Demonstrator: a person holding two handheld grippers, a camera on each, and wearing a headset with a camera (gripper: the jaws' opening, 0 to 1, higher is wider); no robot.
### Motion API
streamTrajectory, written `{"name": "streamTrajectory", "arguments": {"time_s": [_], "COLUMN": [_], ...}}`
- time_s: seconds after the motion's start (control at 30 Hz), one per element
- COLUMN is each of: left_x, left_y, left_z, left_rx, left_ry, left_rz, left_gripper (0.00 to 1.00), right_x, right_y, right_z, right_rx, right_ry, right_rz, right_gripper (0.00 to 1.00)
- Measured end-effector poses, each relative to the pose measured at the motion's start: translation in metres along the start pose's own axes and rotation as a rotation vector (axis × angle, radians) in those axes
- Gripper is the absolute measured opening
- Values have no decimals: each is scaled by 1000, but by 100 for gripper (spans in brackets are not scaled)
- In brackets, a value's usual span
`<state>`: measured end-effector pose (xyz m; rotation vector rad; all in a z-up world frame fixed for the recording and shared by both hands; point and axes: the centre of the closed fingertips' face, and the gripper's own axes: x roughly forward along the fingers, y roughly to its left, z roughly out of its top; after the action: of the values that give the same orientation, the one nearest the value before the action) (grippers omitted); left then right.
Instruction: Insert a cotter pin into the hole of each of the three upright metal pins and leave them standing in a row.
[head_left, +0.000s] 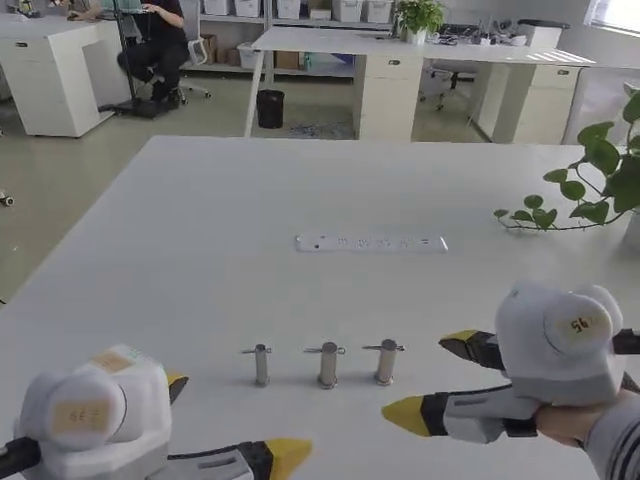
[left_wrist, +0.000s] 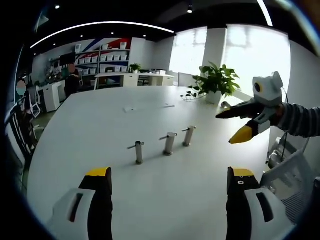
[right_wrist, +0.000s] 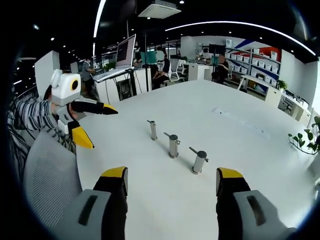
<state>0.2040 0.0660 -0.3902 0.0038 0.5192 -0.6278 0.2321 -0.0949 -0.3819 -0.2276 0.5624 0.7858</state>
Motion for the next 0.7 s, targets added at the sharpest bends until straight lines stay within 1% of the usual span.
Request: {"name": "streamTrajectory", "arguments": {"time_s": [0.03,0.1,0.2,0.27,0.37,0.47,0.53,0.57,0.67,0.7], "left_x": [-1,-3,-5,-7,-9,-11,-12,-13,-16,-17], "left_y": [-1,-2,-2,-1,-1,-2,-2,-2,-2,-3], "left_z": [0,0,0,0,-1,-3,-4,-4,-6,-6], "left_rx": [-4,-7,-7,-6,-5,-8,-7,-8,-10,-11], "left_ry": [-4,-9,-14,-13,-16,-19,-18,-18,-19,-19], "left_rz": [2,5,14,22,25,31,37,38,48,50], "left_gripper": [95,94,94,93,93,92,92,92,91,91], "right_x": [-2,-4,-8,-10,-12,-14,-15,-16,-18,-19], "right_y": [1,3,7,9,13,14,18,19,19,19], "right_z": [-1,-5,-9,-11,-16,-20,-21,-20,-18,-17], "right_rx": [11,15,36,47,59,83,121,128,179,183], "right_ry": [-12,-13,-19,-34,-30,-45,-59,-66,-89,-97], "right_rz": [-16,-37,-64,-80,-98,-128,-128,-129,-142,-145], "right_gripper": [70,71,70,71,70,70,70,70,70,70]}}
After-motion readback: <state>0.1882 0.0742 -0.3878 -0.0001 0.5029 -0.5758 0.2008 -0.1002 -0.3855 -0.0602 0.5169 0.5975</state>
